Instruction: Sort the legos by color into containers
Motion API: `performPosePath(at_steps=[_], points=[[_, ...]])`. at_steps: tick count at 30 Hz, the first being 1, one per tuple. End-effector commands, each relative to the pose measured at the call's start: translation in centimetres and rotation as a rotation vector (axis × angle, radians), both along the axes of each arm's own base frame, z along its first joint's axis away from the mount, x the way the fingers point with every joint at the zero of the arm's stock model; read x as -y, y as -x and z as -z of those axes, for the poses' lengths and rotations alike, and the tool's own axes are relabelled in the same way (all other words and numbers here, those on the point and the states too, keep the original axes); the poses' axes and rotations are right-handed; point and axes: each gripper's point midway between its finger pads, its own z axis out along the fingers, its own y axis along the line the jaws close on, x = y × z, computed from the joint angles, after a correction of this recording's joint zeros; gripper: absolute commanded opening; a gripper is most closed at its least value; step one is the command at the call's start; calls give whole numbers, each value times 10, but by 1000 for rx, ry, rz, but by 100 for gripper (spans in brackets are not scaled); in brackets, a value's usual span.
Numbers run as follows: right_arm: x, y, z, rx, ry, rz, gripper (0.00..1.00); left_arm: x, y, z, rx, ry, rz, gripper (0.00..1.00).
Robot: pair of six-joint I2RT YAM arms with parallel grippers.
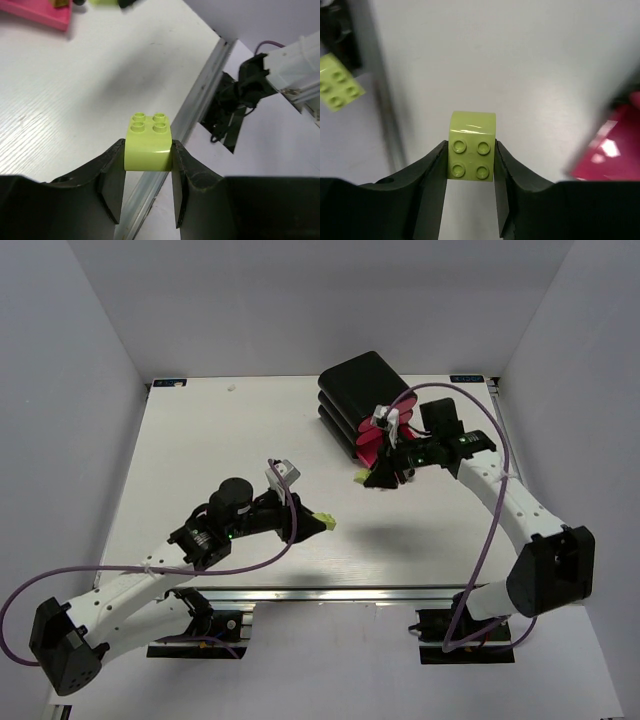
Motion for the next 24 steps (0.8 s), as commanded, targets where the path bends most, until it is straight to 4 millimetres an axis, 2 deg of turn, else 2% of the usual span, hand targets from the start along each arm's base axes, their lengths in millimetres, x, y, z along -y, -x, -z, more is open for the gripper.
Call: performPosePath(at_steps=[1, 2, 3, 6, 7, 9, 10, 15, 16, 17, 18, 19, 20, 21, 22, 24], points=[[24, -86, -34, 289, 82, 367, 0, -15, -13, -7, 45, -39, -96, 5], [31, -94, -32, 313, 106, 424, 0, -16, -14, -8, 48, -44, -106, 5], [46, -108, -21, 358, 158, 511, 0, -19, -16, -8, 52, -53, -121, 5], [70, -126, -3, 396, 254, 614, 0, -21, -18, -7, 50, -59, -141, 5], [73, -131, 12, 370, 297, 623, 0, -21, -19, -6, 51, -58, -146, 5], [79, -138, 22, 354, 339, 644, 0, -22, -23, -5, 47, -59, -167, 5], [79, -141, 34, 335, 363, 639, 0, -22, -24, -3, 41, -63, -175, 5], [78, -157, 49, 316, 392, 636, 0, -14, -32, -5, 28, -35, -201, 5], [73, -162, 64, 278, 418, 613, 15, -8, -36, -7, 25, -23, -196, 5], [74, -165, 60, 285, 413, 621, 16, -6, -37, -2, 16, -33, -196, 5], [72, -166, 63, 274, 417, 612, 28, -3, -40, -5, 21, -19, -194, 5], [71, -166, 70, 258, 426, 606, 32, 0, -42, -7, 22, -12, -192, 5], [71, -169, 71, 256, 427, 606, 37, 4, -46, -2, 8, -22, -193, 5], [70, -169, 74, 251, 426, 603, 45, 8, -50, -8, 20, 4, -195, 5], [69, -169, 77, 246, 428, 599, 47, 11, -53, -12, 26, 14, -197, 5], [68, -169, 77, 239, 421, 597, 58, 20, -62, -8, 18, 22, -204, 5]])
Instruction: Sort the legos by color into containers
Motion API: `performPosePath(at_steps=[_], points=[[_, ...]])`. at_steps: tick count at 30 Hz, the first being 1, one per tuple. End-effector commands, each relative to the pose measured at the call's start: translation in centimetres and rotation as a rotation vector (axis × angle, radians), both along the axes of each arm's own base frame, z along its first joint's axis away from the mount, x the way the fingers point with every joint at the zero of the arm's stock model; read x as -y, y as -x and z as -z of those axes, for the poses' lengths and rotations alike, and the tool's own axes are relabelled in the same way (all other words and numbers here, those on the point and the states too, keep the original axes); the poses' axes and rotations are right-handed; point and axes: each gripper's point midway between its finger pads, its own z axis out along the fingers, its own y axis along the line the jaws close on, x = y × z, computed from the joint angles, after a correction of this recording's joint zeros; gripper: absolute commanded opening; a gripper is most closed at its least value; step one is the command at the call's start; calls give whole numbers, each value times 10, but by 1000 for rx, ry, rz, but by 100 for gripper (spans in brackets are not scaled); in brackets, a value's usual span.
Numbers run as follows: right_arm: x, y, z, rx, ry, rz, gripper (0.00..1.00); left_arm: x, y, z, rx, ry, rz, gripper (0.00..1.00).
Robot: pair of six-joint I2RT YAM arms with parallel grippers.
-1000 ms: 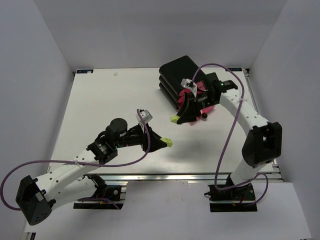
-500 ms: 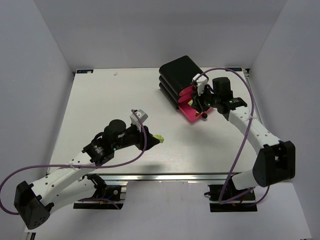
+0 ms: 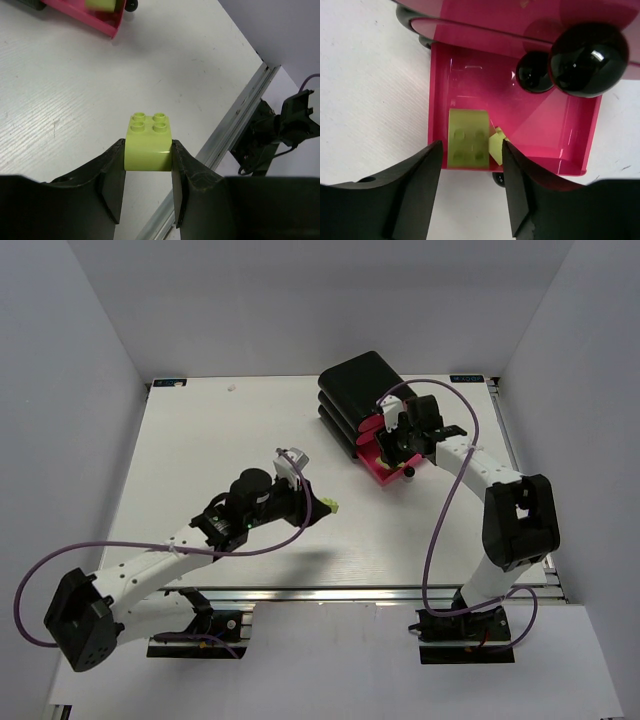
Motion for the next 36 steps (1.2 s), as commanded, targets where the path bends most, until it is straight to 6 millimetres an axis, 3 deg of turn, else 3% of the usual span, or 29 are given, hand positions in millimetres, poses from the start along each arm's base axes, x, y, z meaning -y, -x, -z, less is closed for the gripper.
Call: performPosePath(at_steps=[1, 4, 6, 7, 8, 9, 10, 11, 12, 13, 16, 17, 18, 20, 23, 24, 26, 27, 29, 31, 32, 33, 35, 36], points=[[-5, -13, -21, 56, -29, -4, 60, 20, -18, -34, 67, 103, -11, 5], [-3, -10, -25, 60, -39, -2, 61, 35, -31, -29, 53, 119, -11, 5], [1, -9, -28, 58, -55, 6, 58, 49, -35, -37, 54, 151, 8, 5], [4, -6, -32, 64, -62, 12, 54, 56, -41, -24, 30, 135, 7, 5], [7, -3, -37, 61, -82, 16, 47, 62, -47, -29, 35, 149, 6, 5], [8, 0, -44, 63, -110, 30, 17, 68, -52, -32, 36, 169, 3, 4], [16, 7, -59, 86, -146, 54, 0, 74, -59, -18, 12, 151, -7, 3], [17, 10, -71, 112, -190, 62, 0, 78, -65, -17, 9, 154, -16, 2], [30, 12, -82, 119, -253, 135, 0, 86, -74, -25, 21, 178, -28, 1], [36, 24, -98, 157, -299, 154, 0, 94, -81, -7, -2, 150, -47, 1], [53, 39, -138, 229, -419, 233, 0, 108, -107, -7, 5, 153, -120, 1], [52, 47, -137, 215, -448, 221, 0, 116, -113, 9, -10, 125, -137, 0], [61, 53, -152, 267, -475, 231, 0, 124, -121, -1, 11, 134, -150, 1], [64, 62, -151, 259, -526, 237, 0, 129, -139, 15, 22, 93, -219, 1], [74, 65, -158, 280, -548, 243, 0, 142, -157, 8, 55, 101, -263, 4], [76, 65, -155, 267, -546, 244, 0, 150, -158, 23, 41, 76, -257, 5], [80, 66, -153, 262, -547, 229, 0, 164, -166, 15, 58, 85, -267, 7], [80, 69, -151, 260, -548, 220, 0, 166, -172, 30, 49, 58, -283, 10], [83, 71, -152, 267, -555, 206, 0, 175, -179, 24, 64, 64, -301, 16], [85, 73, -151, 269, -559, 204, 0, 176, -189, 40, 59, 21, -336, 21], [85, 74, -152, 268, -566, 195, 0, 180, -196, 32, 70, 33, -349, 27], [88, 74, -151, 266, -568, 200, 0, 179, -200, 36, 73, 9, -368, 29], [88, 76, -152, 260, -580, 188, 0, 181, -208, 46, 70, -24, -389, 40], [90, 76, -151, 260, -580, 191, 0, 183, -212, 42, 73, -28, -397, 45]])
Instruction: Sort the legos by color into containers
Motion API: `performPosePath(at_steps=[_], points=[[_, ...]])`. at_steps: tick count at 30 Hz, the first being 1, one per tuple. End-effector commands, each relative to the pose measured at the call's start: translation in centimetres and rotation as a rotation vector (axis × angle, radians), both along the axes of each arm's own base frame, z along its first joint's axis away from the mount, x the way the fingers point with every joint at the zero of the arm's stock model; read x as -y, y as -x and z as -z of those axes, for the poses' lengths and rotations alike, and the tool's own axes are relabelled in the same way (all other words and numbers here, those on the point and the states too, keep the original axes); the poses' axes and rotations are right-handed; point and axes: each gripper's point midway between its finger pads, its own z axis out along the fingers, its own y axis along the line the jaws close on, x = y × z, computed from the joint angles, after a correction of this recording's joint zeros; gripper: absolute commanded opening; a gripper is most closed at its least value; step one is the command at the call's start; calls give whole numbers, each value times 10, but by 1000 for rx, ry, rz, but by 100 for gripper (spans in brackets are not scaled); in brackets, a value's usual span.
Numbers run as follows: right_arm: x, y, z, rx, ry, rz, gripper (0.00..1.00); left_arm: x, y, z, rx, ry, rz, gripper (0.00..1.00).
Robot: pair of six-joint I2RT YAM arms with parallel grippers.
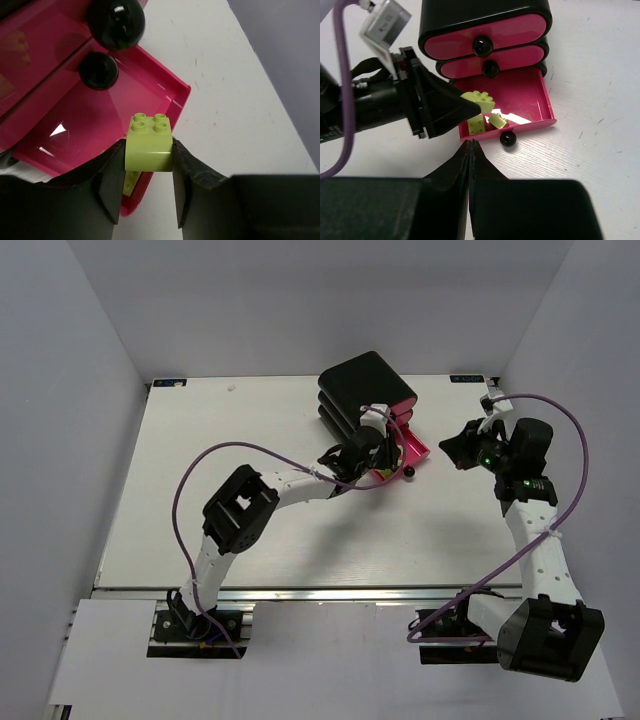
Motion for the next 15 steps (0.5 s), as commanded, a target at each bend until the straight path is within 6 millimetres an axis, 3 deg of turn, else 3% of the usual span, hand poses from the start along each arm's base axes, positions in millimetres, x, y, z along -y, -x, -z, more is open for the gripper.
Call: performPosePath(at_steps=[1, 3, 5, 8, 10, 11, 12, 13, 14, 15], points=[[-4, 5, -13, 48, -24, -50, 0, 0, -16, -17, 32, -30, -69, 51], [-5, 5, -7, 24, -40, -70, 0, 4, -18, -26, 43, -20, -58, 64], [-6, 7, -4, 39, -7, -120, 10, 5, -18, -31, 47, -25, -49, 68], [-6, 5, 8, 5, -5, -161, 36, 6, -15, -53, 75, -11, -25, 70], [-7, 4, 18, -36, -21, -178, 38, 3, -10, -63, 82, -6, -9, 70], [-7, 4, 19, -40, -22, -187, 37, 3, -5, -70, 90, 2, 13, 70], [-6, 3, 25, -61, -26, -184, 32, -1, 1, -96, 120, 34, 28, 70], [-4, 2, 28, -73, -29, -176, 24, -7, 10, -93, 114, 27, 46, 66], [-2, -1, 33, -93, -26, -153, 1, -8, 19, -100, 124, 40, 85, 62], [1, -4, 41, -122, -27, -135, 0, -19, 32, -135, 158, 82, 102, 43]])
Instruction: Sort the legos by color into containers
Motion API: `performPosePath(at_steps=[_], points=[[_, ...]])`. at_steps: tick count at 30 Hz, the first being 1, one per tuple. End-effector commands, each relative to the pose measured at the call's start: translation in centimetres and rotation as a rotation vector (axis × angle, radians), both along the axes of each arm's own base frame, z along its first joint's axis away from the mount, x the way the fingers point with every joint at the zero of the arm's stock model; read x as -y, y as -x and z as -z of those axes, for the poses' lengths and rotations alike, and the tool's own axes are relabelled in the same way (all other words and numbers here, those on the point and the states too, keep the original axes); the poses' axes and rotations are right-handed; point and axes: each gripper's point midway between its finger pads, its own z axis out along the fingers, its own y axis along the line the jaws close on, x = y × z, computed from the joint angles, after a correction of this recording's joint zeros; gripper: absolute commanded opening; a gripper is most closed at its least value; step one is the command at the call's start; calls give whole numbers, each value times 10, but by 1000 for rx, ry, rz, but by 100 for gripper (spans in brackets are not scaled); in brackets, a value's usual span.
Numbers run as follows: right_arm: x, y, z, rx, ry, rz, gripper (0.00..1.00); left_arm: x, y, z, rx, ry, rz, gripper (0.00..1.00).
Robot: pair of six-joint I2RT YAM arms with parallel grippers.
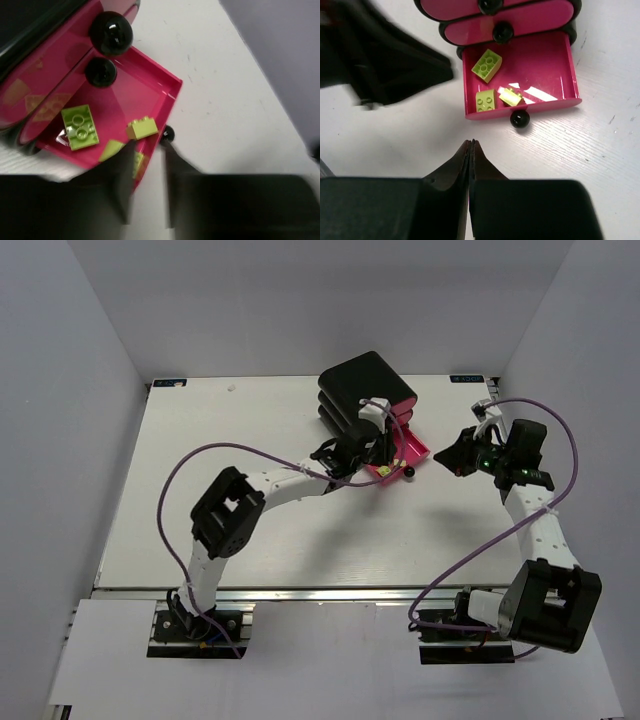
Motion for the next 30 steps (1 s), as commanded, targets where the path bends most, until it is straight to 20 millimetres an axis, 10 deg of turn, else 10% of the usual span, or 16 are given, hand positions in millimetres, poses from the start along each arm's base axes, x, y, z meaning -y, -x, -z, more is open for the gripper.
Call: performPosePath(at_steps=[1, 3, 4, 5, 7, 8, 14, 30], points=[[3, -7, 2, -16, 8, 9, 0, -23, 41, -100, 114, 115, 103, 29], [9, -17, 19, -77, 39, 52, 0, -43, 59, -105, 95, 104, 144, 4], [15, -21, 31, -117, 69, 94, 0, -66, 71, -138, 141, 136, 138, 0], [12, -24, 38, -139, 91, 99, 0, -86, 84, -107, 111, 41, 143, 0], [21, -36, 61, -201, 145, 172, 0, -131, 102, -131, 206, -13, 99, 0], [14, -40, 73, -232, 166, 169, 0, -154, 114, -96, 152, -114, 84, 5], [28, -76, 109, -317, 257, 462, 0, -271, 149, -85, 218, -296, -133, 53], [-10, -115, 147, -517, 30, 531, 12, -327, 166, -101, 279, -286, -291, 60]])
